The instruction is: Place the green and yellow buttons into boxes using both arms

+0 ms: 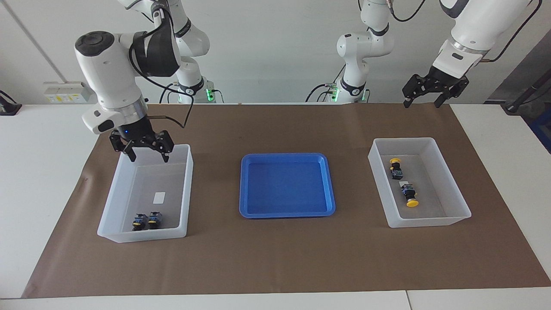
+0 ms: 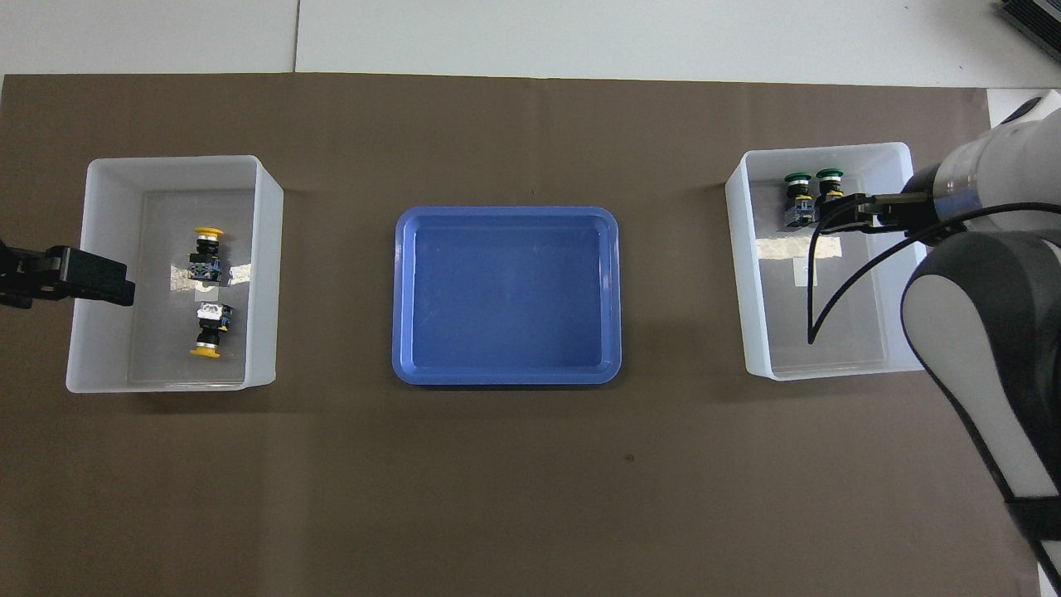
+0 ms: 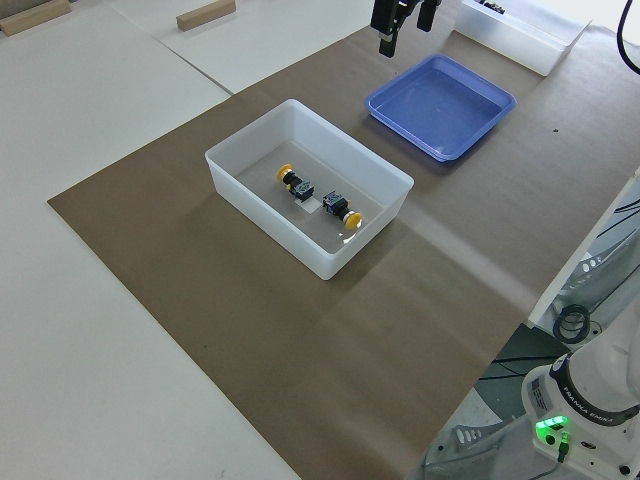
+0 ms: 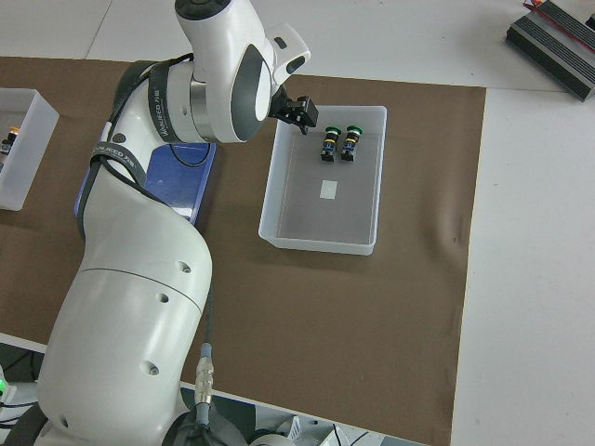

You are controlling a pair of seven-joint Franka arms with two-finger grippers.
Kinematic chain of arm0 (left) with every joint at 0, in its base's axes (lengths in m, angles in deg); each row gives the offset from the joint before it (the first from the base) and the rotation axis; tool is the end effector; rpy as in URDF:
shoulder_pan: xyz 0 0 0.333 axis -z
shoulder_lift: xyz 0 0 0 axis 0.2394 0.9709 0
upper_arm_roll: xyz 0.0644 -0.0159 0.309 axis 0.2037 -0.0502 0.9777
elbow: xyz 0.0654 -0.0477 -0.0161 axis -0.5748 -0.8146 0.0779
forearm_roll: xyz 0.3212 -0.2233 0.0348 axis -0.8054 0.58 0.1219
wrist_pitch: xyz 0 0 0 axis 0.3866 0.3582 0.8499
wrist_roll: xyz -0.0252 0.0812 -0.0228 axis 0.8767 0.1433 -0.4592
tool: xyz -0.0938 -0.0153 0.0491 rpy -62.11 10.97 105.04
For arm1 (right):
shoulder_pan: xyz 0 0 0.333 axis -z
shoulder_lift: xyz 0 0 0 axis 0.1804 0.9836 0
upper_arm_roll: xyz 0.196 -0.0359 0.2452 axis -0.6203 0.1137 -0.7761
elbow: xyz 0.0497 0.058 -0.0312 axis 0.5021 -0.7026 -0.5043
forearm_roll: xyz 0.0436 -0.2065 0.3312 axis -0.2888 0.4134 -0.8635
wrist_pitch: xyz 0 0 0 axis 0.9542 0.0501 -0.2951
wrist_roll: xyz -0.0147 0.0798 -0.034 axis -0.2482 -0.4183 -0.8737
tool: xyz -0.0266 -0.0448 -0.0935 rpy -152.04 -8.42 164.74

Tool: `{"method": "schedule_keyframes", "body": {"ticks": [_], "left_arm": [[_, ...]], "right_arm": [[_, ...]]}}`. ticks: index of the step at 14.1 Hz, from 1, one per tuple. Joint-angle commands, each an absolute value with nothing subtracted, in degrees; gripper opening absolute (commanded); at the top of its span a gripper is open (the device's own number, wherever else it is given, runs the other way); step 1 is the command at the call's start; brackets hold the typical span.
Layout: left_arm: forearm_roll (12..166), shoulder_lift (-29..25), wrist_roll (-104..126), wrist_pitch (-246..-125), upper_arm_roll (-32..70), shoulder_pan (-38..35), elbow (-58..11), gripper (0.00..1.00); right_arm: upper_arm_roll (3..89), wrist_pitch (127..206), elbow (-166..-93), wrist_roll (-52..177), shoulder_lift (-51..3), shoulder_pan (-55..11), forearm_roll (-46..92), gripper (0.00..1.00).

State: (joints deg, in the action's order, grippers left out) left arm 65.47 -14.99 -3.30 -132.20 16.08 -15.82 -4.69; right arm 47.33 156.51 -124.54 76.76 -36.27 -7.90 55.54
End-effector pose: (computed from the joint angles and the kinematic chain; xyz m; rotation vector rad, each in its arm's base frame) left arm 0.5284 -0.0403 0.6405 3.1109 -0.0711 -0.0733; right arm 0.5890 0.0302 0.5553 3.1182 -0.0780 0.1737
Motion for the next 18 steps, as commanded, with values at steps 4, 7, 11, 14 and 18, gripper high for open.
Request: {"method": "schedule_keyframes", "body": {"ticks": [4,7,11,14,18], "left_arm": [[65.9,-15.5,-3.1,-131.2,19.8,-11.1,-6.7,1.00],[65.9,-15.5,-3.5,-131.2,19.5,-12.8,-6.5,1.00],[65.9,-15.5,-3.8,-131.1,19.4,-12.9,-6.2,1.00],[65.9,-15.5,-4.0,-131.2,19.4,-13.0,-5.8,1.00],[66.3,-15.5,-4.0,-131.3,19.5,-12.9,-5.6,1.00]], "right_arm": [[46.9,142.8,-117.5,75.9,-38.0,-7.0,54.0,1.00],[46.9,142.2,-119.2,75.9,-39.1,-7.4,54.1,1.00],[46.9,143.3,-125.5,76.0,-42.4,-7.4,54.1,1.00],[46.9,143.4,-125.5,76.1,-42.3,-7.4,54.1,1.00],[46.9,143.3,-124.6,75.6,-41.9,-7.3,54.1,1.00]]}}
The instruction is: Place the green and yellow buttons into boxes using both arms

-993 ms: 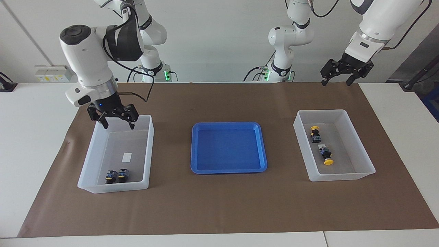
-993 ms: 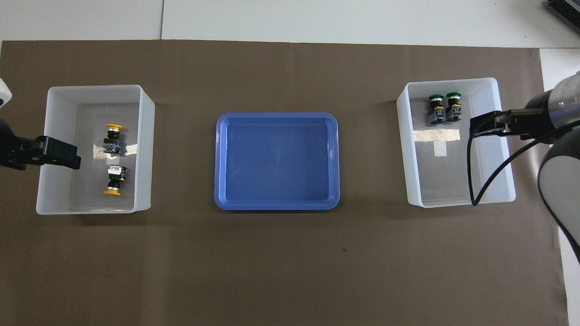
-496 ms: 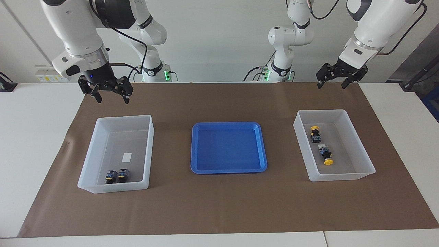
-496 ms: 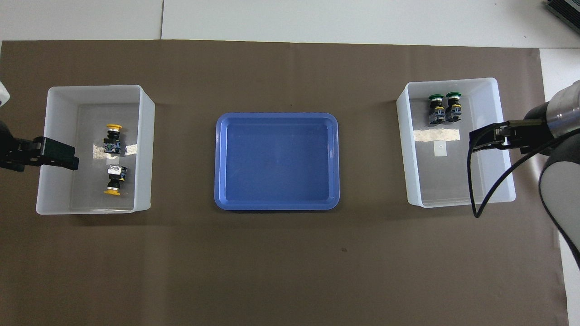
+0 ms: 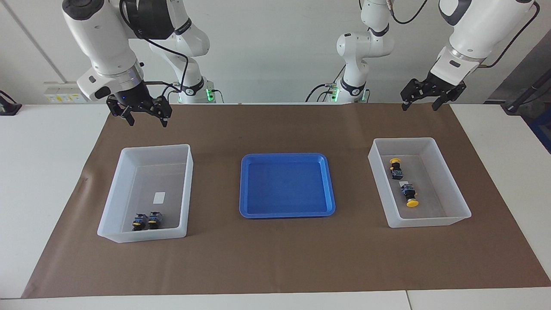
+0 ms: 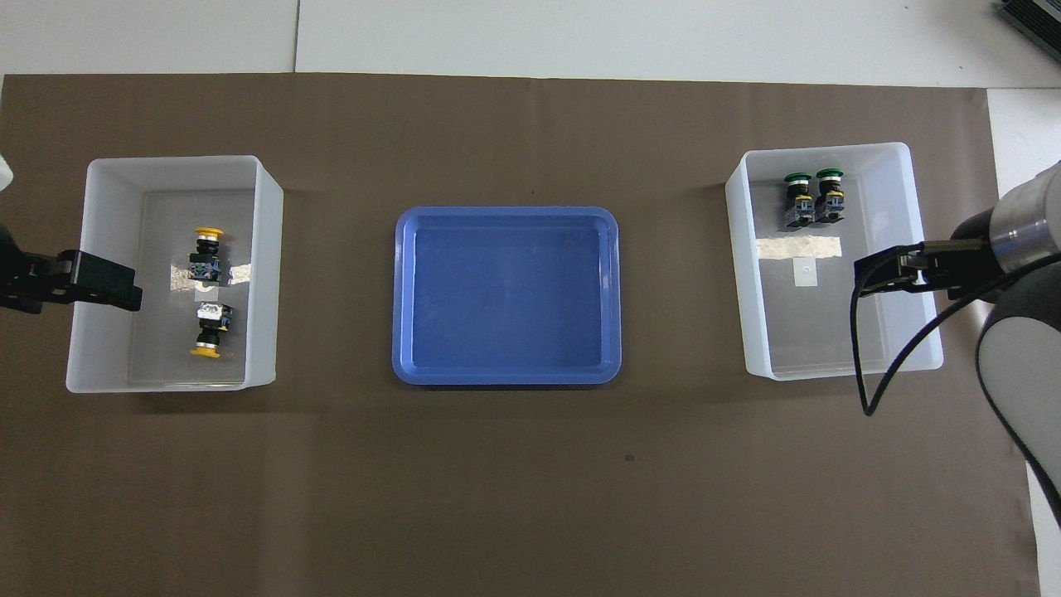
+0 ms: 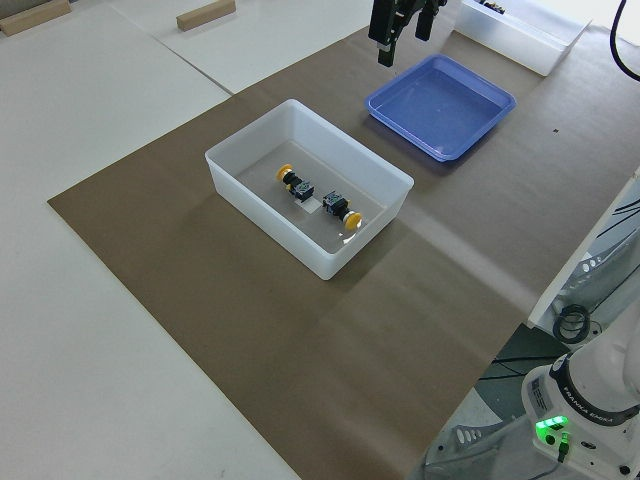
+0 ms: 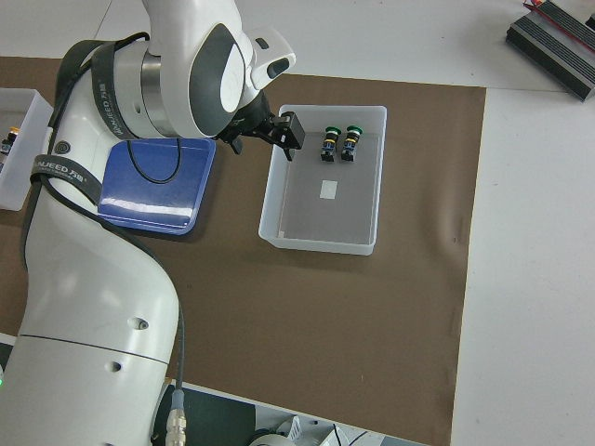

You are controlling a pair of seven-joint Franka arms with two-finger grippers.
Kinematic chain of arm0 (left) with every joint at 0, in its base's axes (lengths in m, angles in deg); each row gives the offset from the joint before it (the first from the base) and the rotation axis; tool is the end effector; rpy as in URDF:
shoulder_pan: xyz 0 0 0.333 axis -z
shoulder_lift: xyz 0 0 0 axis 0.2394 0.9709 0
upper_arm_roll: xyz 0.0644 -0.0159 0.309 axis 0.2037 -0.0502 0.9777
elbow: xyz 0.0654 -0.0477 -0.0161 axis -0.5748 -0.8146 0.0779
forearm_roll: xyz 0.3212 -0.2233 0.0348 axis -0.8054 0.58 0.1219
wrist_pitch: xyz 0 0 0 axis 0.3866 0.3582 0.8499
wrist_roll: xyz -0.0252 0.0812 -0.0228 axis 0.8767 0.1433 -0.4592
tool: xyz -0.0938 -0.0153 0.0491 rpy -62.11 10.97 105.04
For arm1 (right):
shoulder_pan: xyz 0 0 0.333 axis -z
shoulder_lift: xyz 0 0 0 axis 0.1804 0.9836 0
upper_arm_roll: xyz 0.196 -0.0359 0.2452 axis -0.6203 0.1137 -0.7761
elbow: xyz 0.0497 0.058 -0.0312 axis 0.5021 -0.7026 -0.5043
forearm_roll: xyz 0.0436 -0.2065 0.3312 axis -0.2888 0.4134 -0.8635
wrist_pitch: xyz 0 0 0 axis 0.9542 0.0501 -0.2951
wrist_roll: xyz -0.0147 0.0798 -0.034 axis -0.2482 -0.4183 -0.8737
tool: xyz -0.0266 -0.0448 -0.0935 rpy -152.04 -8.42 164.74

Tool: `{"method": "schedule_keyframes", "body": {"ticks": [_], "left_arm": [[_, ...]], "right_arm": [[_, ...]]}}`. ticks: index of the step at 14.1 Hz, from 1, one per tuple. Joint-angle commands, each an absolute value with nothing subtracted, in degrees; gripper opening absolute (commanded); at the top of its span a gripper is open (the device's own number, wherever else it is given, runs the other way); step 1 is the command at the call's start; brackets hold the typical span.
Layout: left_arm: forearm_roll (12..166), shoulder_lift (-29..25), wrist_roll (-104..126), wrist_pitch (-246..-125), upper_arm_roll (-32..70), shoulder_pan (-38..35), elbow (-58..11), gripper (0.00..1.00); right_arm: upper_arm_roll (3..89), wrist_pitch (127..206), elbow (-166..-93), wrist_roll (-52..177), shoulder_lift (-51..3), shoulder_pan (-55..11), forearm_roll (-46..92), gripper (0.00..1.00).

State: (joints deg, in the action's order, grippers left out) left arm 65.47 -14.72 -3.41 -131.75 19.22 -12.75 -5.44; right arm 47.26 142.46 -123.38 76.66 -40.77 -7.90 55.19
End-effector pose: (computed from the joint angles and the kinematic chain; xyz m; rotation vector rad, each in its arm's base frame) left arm 0.5288 -0.0388 0.6315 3.1077 -0.0720 -0.1129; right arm 0.5464 0.0301 0.5871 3.1071 -0.0820 -0.0541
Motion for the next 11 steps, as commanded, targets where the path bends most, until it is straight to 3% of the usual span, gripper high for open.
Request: {"method": "schedule_keyframes", "body": {"ticks": [1,11], "left_arm": [[66.3,-15.5,-4.0,-131.3,19.5,-12.8,-5.6,1.00],[66.4,-16.0,-4.3,-131.4,19.7,-12.7,-4.9,1.00]], "right_arm": [[46.9,143.3,-124.5,75.6,-42.0,-7.3,54.1,1.00],[46.8,143.3,-123.4,76.0,-41.8,-7.4,54.2,1.00]]}}
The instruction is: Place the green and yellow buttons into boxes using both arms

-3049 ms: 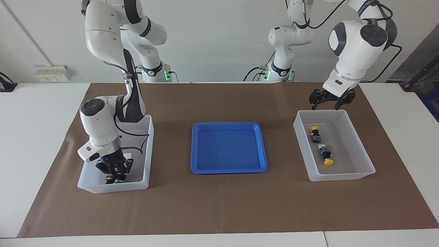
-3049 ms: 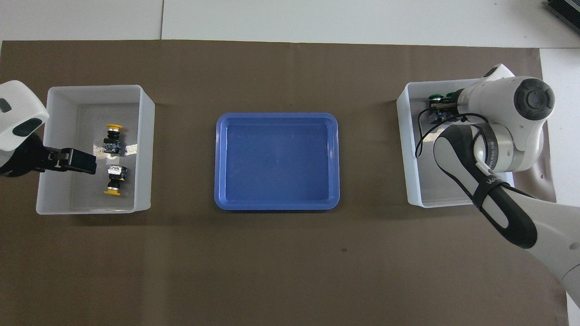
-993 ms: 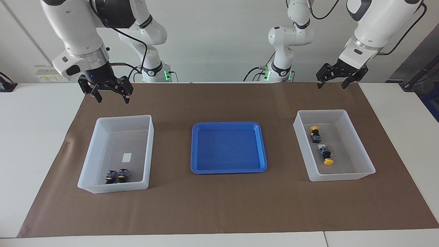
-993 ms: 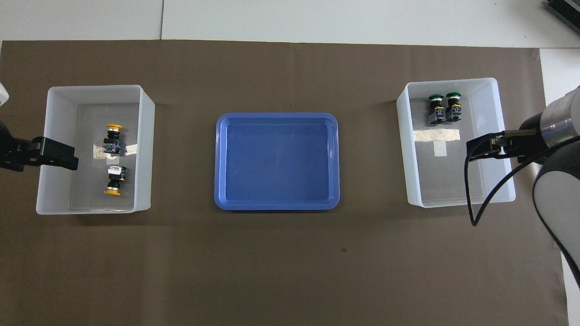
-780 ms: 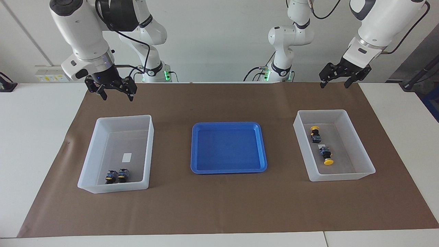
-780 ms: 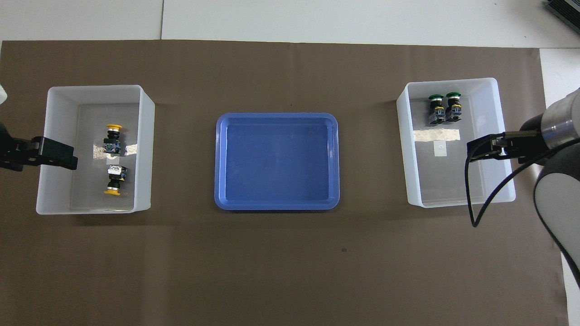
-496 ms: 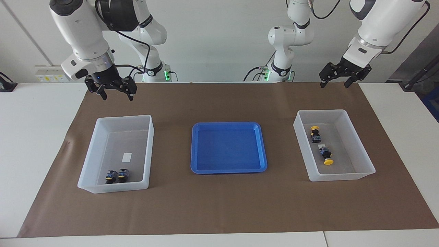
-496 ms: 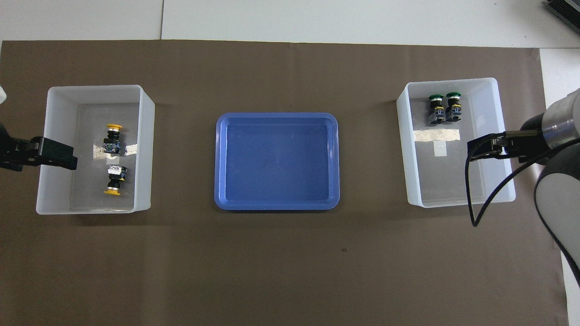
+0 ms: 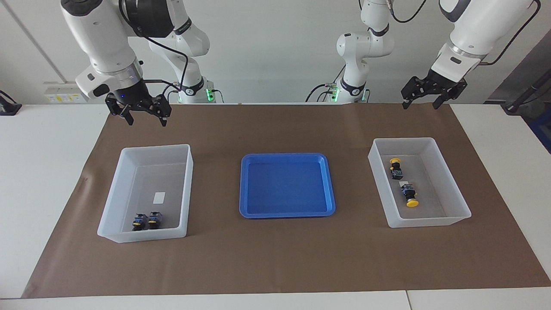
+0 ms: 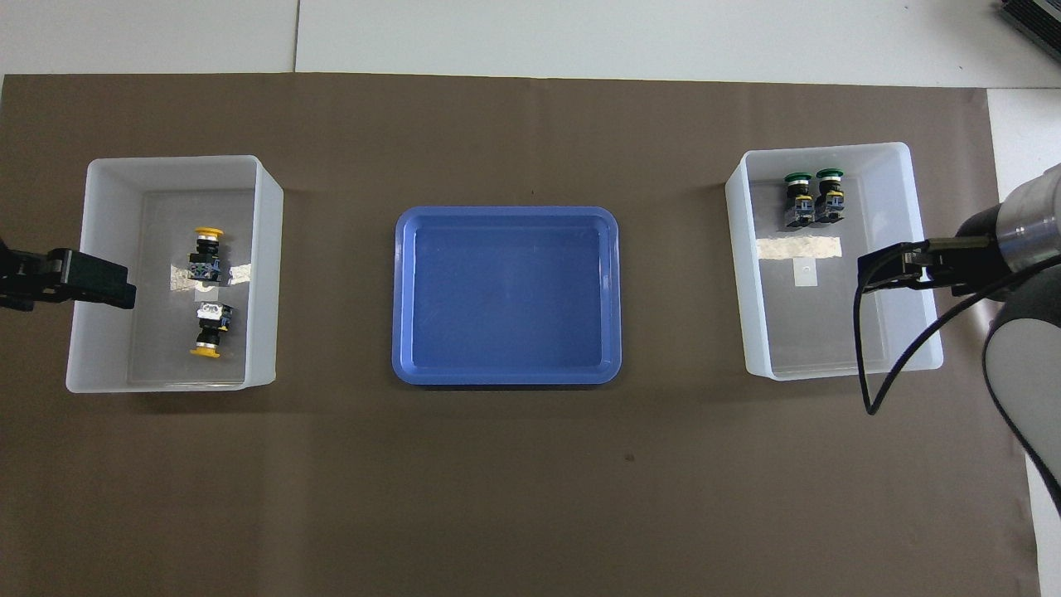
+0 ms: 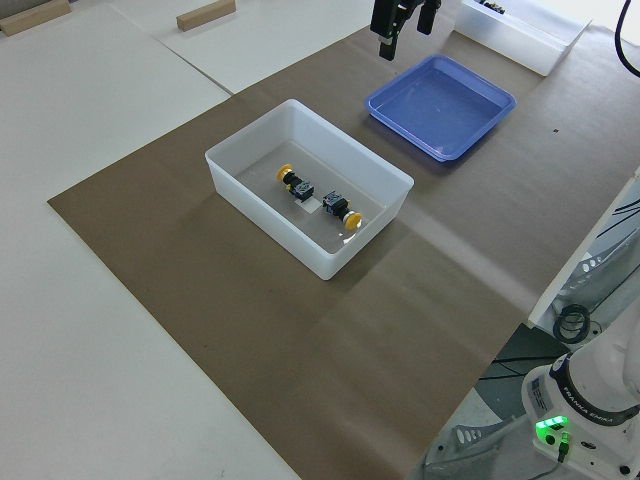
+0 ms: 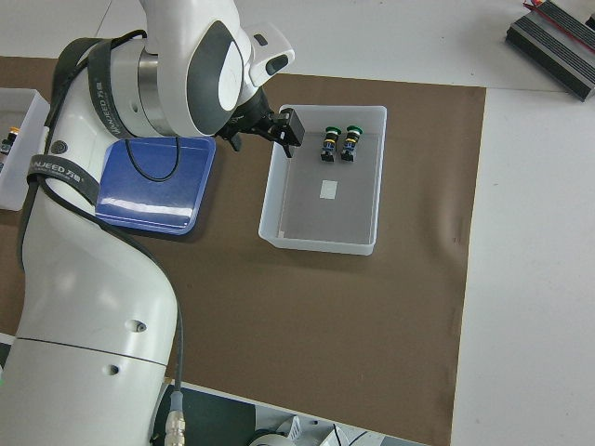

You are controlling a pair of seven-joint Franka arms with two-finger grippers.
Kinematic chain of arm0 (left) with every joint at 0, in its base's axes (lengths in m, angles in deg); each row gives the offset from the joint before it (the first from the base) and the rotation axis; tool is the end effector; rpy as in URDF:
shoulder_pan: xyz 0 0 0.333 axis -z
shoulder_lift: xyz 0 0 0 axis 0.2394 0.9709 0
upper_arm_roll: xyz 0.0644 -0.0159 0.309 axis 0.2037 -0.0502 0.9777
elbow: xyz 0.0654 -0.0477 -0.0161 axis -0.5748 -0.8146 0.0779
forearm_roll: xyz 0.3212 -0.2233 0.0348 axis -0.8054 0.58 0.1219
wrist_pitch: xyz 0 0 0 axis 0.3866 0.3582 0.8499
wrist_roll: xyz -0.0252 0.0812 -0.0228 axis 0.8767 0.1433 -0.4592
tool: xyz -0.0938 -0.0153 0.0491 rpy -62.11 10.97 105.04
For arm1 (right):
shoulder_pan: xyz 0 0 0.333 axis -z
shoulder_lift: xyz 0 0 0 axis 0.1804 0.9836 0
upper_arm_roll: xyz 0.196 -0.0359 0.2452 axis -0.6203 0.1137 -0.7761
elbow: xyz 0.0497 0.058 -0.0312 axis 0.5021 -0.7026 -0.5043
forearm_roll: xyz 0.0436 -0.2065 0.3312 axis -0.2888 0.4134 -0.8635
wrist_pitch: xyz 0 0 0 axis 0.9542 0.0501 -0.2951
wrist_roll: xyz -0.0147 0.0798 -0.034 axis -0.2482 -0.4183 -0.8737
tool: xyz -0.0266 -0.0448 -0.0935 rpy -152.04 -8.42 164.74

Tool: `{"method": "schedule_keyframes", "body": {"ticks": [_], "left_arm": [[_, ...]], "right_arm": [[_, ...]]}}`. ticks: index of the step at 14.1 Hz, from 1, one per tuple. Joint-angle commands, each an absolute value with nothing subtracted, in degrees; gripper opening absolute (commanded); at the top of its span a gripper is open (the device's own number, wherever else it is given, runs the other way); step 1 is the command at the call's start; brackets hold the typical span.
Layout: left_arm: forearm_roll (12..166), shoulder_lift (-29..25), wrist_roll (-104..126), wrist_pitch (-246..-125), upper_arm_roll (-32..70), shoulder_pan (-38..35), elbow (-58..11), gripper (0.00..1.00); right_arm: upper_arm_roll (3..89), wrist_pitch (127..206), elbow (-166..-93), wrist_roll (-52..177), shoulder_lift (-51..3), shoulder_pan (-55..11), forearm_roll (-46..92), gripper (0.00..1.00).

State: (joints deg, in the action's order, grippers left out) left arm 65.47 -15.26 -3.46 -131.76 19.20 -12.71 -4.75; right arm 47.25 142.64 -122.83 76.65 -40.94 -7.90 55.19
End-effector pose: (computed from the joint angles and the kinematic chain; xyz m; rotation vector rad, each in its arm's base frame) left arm 0.5261 -0.0393 0.6420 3.1082 -0.0756 -0.0793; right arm 0.5466 0.0303 0.5935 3.1085 -0.0817 -0.0298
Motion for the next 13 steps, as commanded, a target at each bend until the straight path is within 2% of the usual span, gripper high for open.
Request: {"method": "schedule_keyframes", "body": {"ticks": [1,10,13], "left_arm": [[66.4,-16.9,-4.5,-132.7,19.7,-12.9,-6.3,1.00],[66.3,-17.4,-4.5,-134.7,20.0,-12.6,-7.4,1.00],[66.2,-17.4,-4.5,-134.5,20.0,-12.6,-7.4,1.00]], "right_arm": [[46.8,143.3,-123.3,76.0,-41.8,-7.4,54.2,1.00],[47.4,143.7,-123.2,76.0,-42.0,-7.6,54.4,1.00],[49.4,143.1,-123.2,76.1,-42.2,-9.9,54.5,1.00]]}}
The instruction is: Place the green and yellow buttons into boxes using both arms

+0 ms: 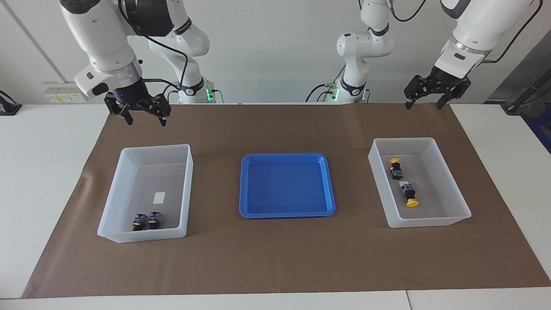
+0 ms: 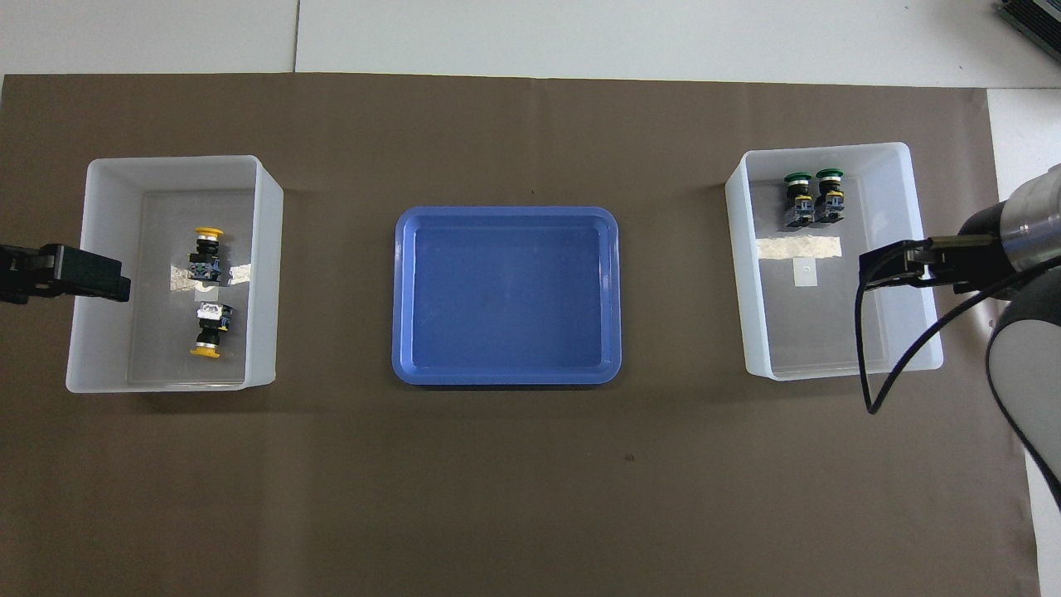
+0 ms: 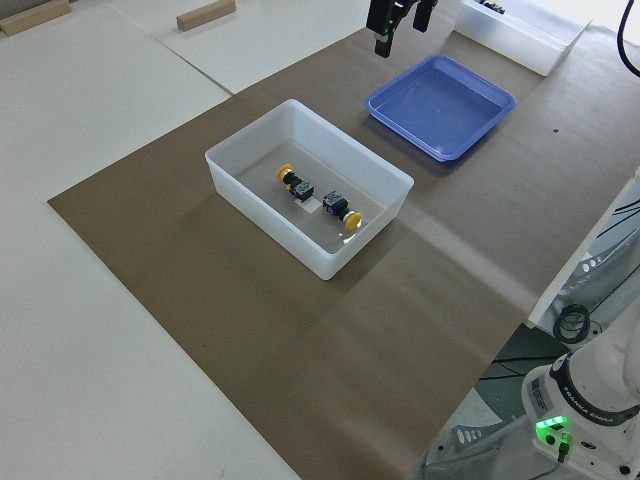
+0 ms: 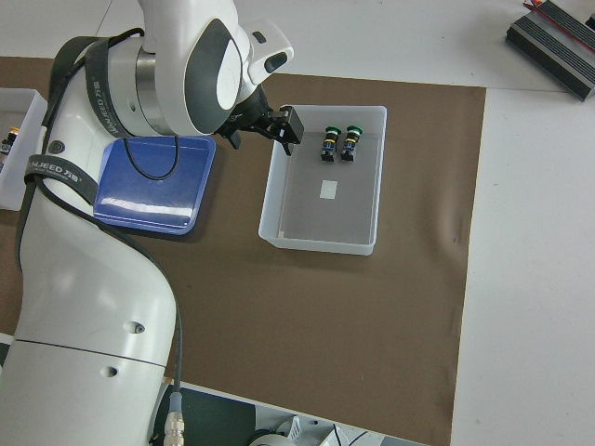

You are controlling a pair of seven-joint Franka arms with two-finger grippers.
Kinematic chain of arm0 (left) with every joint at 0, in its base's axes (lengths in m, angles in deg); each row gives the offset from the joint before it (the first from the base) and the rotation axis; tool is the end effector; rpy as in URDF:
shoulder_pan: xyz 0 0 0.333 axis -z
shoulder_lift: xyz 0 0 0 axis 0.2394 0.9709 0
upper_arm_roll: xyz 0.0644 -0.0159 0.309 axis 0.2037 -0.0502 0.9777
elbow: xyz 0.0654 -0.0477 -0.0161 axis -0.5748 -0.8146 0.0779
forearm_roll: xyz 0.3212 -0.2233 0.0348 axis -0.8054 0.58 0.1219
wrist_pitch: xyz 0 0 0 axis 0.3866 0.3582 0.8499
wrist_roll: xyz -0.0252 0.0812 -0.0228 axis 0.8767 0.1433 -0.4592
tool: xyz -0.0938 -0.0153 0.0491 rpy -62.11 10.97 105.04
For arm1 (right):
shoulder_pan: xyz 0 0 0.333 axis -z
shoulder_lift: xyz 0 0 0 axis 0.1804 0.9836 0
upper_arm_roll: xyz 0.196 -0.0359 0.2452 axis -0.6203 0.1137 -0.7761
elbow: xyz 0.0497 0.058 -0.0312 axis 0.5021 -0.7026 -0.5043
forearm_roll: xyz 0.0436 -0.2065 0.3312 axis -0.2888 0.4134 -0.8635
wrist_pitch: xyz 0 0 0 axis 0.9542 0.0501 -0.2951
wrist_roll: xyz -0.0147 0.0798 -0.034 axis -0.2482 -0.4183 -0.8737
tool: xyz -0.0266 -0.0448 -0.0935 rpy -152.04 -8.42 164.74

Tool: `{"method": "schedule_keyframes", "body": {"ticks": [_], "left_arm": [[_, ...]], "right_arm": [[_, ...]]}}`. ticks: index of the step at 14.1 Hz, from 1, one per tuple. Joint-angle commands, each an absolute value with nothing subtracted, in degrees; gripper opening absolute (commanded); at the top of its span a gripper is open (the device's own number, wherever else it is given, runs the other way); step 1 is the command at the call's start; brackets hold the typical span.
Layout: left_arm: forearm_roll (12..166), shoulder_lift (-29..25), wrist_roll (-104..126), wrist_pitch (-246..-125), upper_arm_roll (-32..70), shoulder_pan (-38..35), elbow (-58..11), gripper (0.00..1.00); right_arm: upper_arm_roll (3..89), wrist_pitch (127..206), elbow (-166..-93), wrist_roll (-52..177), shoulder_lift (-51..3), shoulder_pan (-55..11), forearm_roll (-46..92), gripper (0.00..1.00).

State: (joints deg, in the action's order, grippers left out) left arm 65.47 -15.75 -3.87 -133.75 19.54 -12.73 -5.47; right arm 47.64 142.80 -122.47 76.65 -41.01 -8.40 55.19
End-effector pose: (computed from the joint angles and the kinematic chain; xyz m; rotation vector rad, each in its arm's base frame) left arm 0.5274 -0.0360 0.6436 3.1076 -0.0759 -0.0312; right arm 0.5469 0.0314 0.5975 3.1096 -0.0788 -0.0138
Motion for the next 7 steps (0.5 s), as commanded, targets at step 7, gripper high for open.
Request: {"method": "schedule_keyframes", "body": {"ticks": [7], "left_arm": [[66.2,-17.4,-4.3,-134.5,20.0,-12.7,-7.7,1.00]], "right_arm": [[53.8,143.0,-123.4,76.0,-41.9,-13.3,54.5,1.00]]}}
